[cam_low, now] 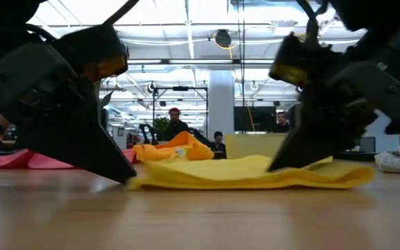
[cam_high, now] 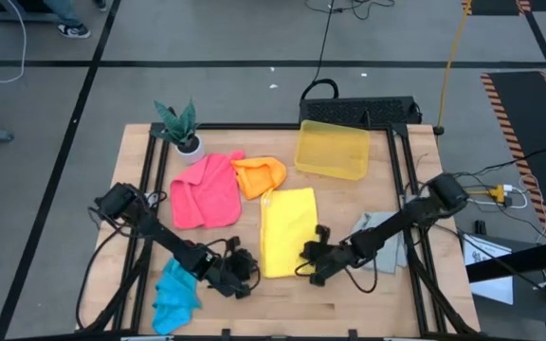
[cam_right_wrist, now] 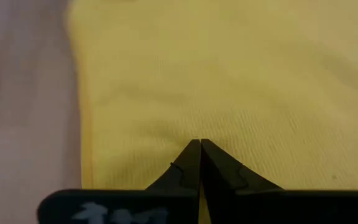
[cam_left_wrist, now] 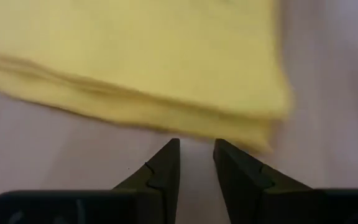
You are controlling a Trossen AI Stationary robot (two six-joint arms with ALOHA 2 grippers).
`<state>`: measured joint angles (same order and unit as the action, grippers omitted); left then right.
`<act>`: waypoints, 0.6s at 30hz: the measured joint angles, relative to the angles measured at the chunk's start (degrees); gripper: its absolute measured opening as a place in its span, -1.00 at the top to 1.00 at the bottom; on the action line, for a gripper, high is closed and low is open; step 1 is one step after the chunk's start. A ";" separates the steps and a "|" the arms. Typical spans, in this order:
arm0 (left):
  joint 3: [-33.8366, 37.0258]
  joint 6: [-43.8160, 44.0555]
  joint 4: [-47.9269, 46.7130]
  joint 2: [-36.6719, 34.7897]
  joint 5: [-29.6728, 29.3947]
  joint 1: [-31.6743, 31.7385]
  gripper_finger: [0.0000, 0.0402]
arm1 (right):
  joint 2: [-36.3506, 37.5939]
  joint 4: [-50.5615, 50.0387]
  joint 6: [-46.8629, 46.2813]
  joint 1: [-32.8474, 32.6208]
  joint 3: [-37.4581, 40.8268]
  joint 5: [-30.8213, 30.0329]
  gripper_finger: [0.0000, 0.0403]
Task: Fold microfiber towels
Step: Fold the yellow kitchen towel
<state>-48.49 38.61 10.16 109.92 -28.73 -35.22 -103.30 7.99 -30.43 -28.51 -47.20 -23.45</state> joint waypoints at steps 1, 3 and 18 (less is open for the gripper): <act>-0.01 -1.61 2.42 0.49 0.79 -0.12 0.48 | 1.55 -3.60 -1.58 -0.47 0.01 -1.32 0.98; -0.11 -4.43 6.45 1.33 2.17 -0.30 0.48 | 4.68 -7.37 -3.08 -1.54 0.17 -3.78 0.98; -0.07 -11.97 9.57 1.45 0.64 1.82 0.48 | -10.82 19.11 32.14 -7.02 -11.02 1.23 0.97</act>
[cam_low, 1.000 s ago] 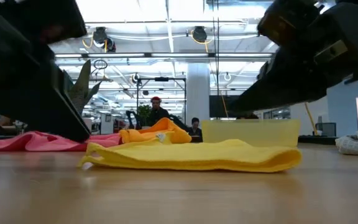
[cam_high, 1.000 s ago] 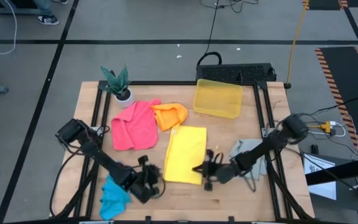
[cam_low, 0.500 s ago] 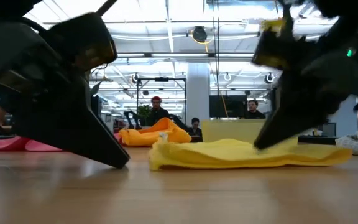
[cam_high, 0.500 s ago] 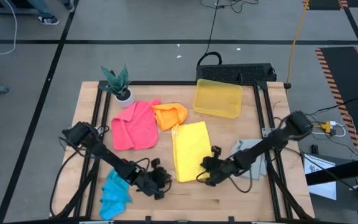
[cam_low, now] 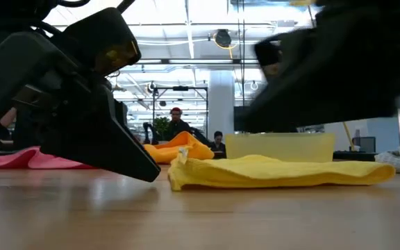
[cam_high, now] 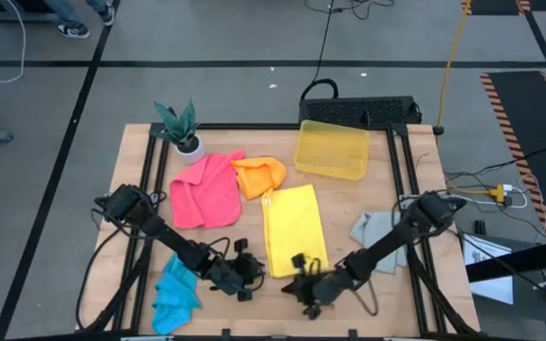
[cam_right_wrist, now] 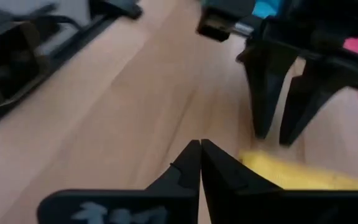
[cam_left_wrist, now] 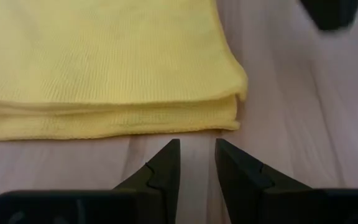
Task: Fold microfiber towels
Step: Fold the yellow kitchen towel
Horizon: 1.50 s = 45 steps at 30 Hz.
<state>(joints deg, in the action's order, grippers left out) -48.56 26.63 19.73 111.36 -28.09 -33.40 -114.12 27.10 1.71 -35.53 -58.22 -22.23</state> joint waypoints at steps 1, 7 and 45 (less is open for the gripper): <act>0.00 -0.02 -0.03 -0.01 -0.12 0.01 0.48 | -1.40 -0.89 1.11 0.34 -1.64 -0.14 0.96; 0.00 -0.64 -0.04 -0.08 -1.07 -0.07 0.48 | -3.09 -6.05 3.42 1.14 -6.23 -3.40 0.78; -0.20 -3.83 14.03 7.88 -3.01 0.79 0.48 | -4.79 8.21 -2.65 3.49 -6.44 -13.70 0.99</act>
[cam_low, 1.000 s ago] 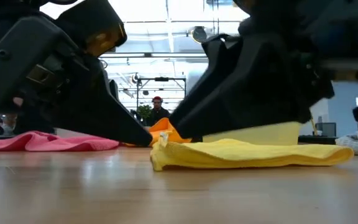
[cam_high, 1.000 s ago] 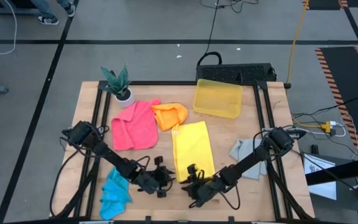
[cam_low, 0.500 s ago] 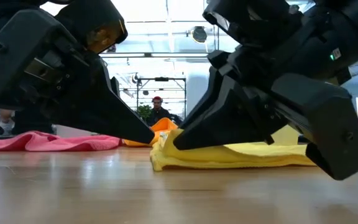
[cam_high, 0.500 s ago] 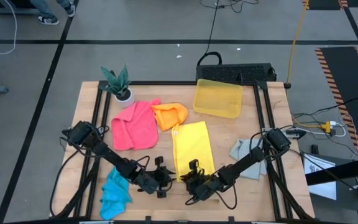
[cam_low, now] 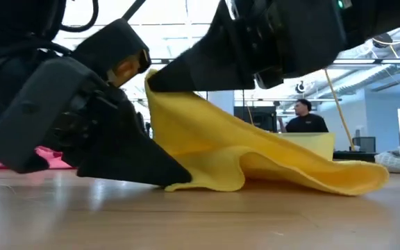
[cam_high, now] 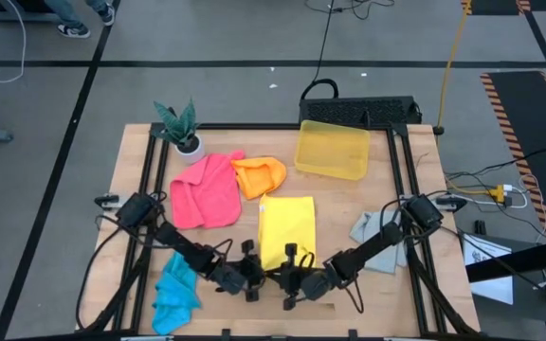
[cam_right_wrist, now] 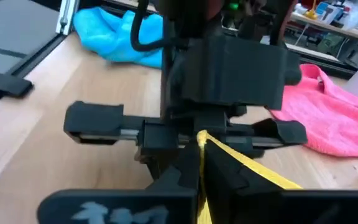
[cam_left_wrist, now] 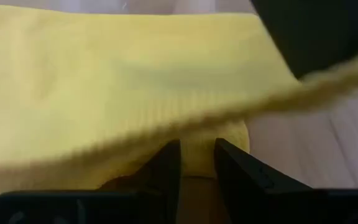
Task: Fold microfiber towels
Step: Fold the yellow kitchen towel
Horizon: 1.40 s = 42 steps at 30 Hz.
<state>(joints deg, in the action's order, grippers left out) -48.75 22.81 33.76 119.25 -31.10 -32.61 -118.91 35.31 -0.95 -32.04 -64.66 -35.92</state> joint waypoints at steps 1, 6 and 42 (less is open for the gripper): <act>0.02 -0.14 0.35 0.09 0.69 0.22 0.48 | 0.00 -0.12 -0.07 0.11 0.00 0.12 0.99; 0.01 -0.24 -0.45 -0.62 4.58 0.12 0.48 | 0.00 -3.32 -0.87 0.11 0.00 3.40 0.99; 0.09 4.31 -10.94 -5.34 5.18 -1.87 0.48 | 0.87 1.78 -9.33 1.05 -0.11 8.09 0.99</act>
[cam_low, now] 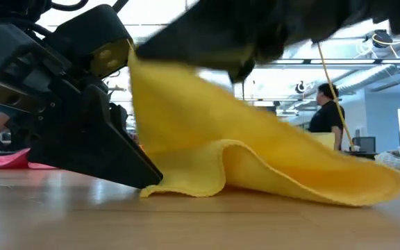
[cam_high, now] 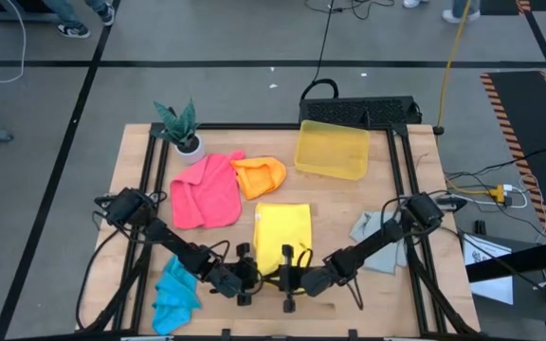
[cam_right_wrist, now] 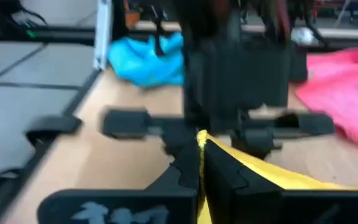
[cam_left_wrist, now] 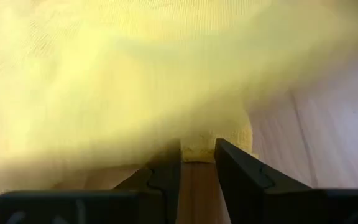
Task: Fold microfiber towels
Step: Fold the yellow kitchen towel
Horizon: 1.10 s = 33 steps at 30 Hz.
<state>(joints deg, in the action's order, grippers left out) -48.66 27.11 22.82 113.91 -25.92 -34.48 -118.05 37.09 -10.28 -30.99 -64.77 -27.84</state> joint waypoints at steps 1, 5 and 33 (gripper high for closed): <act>0.00 0.00 -0.04 0.00 0.45 -0.13 0.48 | -0.70 -0.22 -0.39 0.36 0.02 0.93 0.99; 0.09 -0.42 -1.63 -1.49 2.48 -1.28 0.48 | -3.18 0.40 -2.78 1.52 0.02 2.61 0.99; 0.13 7.65 -16.31 -7.13 -3.12 -5.92 0.48 | -12.45 22.47 -3.59 2.93 -0.48 11.54 0.95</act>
<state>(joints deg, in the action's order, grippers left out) -48.53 34.76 6.51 106.78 -29.04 -40.41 -130.50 59.56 -13.87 -28.06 -65.26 -16.29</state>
